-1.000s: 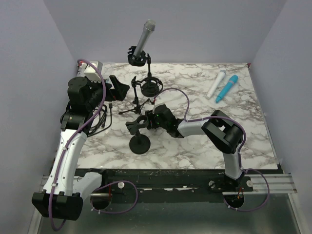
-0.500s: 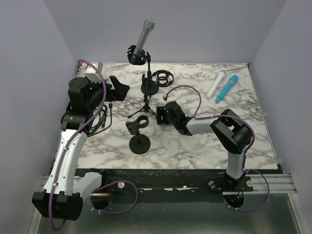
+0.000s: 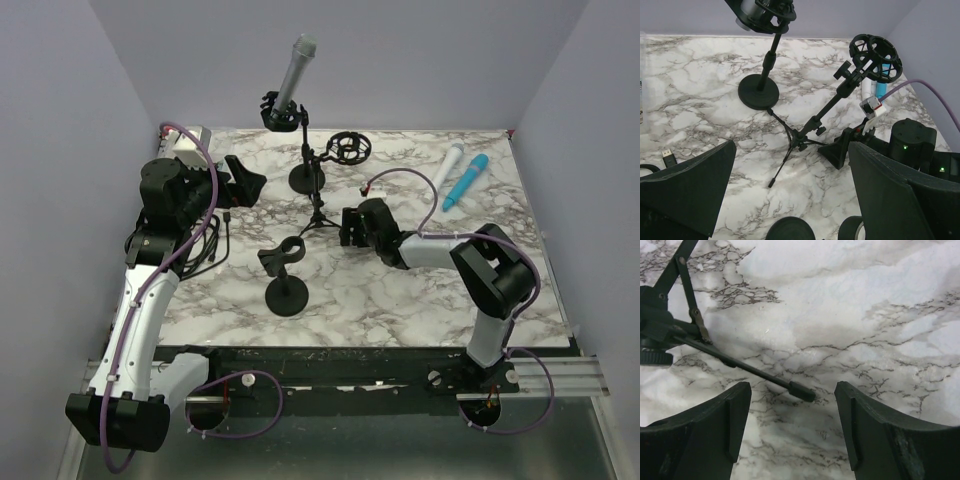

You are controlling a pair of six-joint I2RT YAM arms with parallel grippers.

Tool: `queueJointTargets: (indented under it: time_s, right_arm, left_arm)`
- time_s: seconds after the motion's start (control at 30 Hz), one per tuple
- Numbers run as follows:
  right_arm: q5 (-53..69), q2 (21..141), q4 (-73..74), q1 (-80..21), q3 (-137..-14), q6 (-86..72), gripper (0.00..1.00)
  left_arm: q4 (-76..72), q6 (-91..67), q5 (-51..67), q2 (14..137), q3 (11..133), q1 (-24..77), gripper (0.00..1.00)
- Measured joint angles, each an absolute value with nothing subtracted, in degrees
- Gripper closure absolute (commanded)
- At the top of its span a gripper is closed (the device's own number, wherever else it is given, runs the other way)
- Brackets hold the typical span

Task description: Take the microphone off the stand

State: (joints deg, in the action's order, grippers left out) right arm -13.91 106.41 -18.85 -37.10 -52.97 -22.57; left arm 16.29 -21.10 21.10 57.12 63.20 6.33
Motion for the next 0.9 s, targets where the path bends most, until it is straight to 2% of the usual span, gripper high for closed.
queueJointTargets:
  time_s: [0.17,0.37,0.5,0.6,0.9]
  right_arm:
    - [-9.56,101.14,-14.41,-37.10,-52.97,-27.62,0.16]
    - [1.28,95.48,-17.65,-36.47,-53.28,-37.36,0.16]
    - [9.06,95.98,-23.38,-35.11,-53.30,-45.84,0.24]
    - [13.47,97.45,-29.34,-33.98,-53.30,-51.46,0.25]
    - [16.40,102.76,-36.01,-33.21,-54.28,-57.39,0.35]
  left_arm:
    - [15.66,-21.93,22.17,57.95,63.20,6.35,0.01]
    - [15.42,-22.46,24.58,58.98,63.20,6.37,0.02]
    - [14.83,-22.68,25.82,59.33,63.20,6.39,0.01]
    - [14.66,-22.74,26.22,59.55,63.18,6.66,0.01]
    - [14.66,-22.70,26.22,59.61,63.18,7.64,0.01]
